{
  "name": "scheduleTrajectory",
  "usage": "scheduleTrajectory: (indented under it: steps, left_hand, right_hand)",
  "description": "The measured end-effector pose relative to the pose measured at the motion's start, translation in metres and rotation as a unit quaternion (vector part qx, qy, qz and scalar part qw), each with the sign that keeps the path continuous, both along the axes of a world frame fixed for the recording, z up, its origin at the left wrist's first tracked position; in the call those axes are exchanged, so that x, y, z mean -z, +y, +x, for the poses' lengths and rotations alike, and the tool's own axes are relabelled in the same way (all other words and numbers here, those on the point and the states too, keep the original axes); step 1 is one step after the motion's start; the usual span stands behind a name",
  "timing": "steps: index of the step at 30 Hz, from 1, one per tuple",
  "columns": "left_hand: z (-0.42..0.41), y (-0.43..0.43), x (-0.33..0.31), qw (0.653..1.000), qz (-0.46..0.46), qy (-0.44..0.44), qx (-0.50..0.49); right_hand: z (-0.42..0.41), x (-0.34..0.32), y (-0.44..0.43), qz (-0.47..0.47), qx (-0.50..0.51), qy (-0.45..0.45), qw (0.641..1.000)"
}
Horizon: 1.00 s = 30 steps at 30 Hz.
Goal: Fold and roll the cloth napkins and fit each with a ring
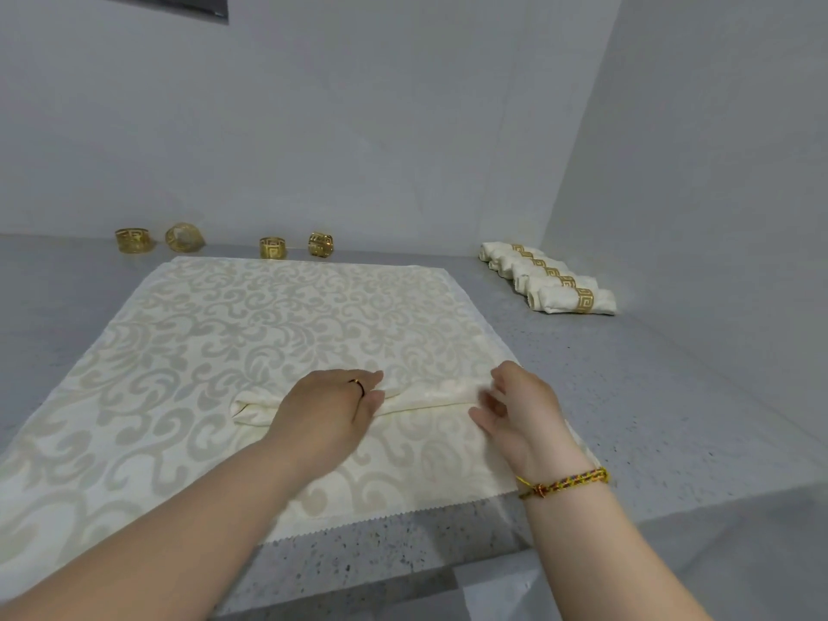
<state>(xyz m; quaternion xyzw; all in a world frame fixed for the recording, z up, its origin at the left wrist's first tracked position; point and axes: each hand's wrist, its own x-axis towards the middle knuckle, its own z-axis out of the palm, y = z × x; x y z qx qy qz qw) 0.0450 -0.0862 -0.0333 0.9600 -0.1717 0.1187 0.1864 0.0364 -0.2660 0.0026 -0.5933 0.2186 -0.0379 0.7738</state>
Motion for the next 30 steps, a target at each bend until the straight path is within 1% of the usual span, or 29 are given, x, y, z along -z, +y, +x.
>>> scheduleTrajectory:
  steps: [2,4,6,8,10,11,12,14,16,17,19,21,24,27,28,30]
  left_hand:
    - [0.000,-0.001,0.000,0.999,-0.034,0.000,-0.007]
    - [0.002,-0.001,0.002,0.999,-0.046,0.000,-0.014]
    - [0.004,-0.001,0.004,0.998,-0.056,0.007,-0.025]
    - [0.006,-0.001,0.005,0.997,-0.064,0.011,-0.038]
    - [0.006,-0.001,0.006,0.997,-0.067,0.007,-0.045]
    - [0.007,-0.001,0.006,0.997,-0.069,0.005,-0.047]
    - [0.007,-0.002,0.006,0.996,-0.070,0.004,-0.049]
    - [0.009,-0.002,0.007,0.996,-0.068,0.003,-0.054]
    - [0.010,-0.002,0.008,0.996,-0.065,0.002,-0.058]
    - [0.010,-0.002,0.008,0.996,-0.066,0.000,-0.059]
    - [0.010,-0.002,0.008,0.995,-0.073,-0.005,-0.061]
    - [0.009,-0.002,0.008,0.995,-0.083,-0.008,-0.060]
    - [0.007,0.002,0.003,0.994,-0.102,-0.002,-0.047]
    - [0.002,0.012,-0.008,0.983,-0.180,0.029,-0.035]
    - [0.000,0.017,-0.011,0.976,-0.209,0.035,-0.044]
    - [-0.007,0.031,-0.018,0.969,-0.234,0.038,-0.074]
  right_hand:
    - [0.001,-0.001,0.007,0.004,0.036,-0.013,0.999]
    - [0.003,0.003,0.012,0.034,0.075,-0.032,0.996]
    - [0.004,0.002,0.017,0.110,0.109,-0.052,0.987]
    - [0.009,0.000,0.020,0.206,0.130,-0.073,0.967]
    - [0.018,-0.003,0.023,0.291,0.130,-0.079,0.945]
    - [0.021,-0.005,0.026,0.301,0.112,-0.072,0.944]
    - [0.024,-0.005,0.028,0.287,0.079,-0.057,0.953]
    - [0.029,-0.002,0.031,0.227,0.000,-0.039,0.973]
    - [0.032,0.000,0.035,0.109,-0.073,-0.045,0.990]
    - [0.034,0.003,0.039,0.052,-0.104,-0.060,0.991]
    - [0.033,0.006,0.046,-0.023,-0.145,-0.102,0.984]
    - [0.031,0.008,0.054,-0.114,-0.173,-0.136,0.969]
    - [0.028,0.008,0.064,-0.243,-0.211,-0.180,0.929]
    - [0.026,0.012,0.071,-0.331,-0.252,-0.211,0.884]
    - [0.026,0.013,0.072,-0.355,-0.263,-0.217,0.871]
    - [0.024,0.016,0.072,-0.408,-0.281,-0.226,0.839]
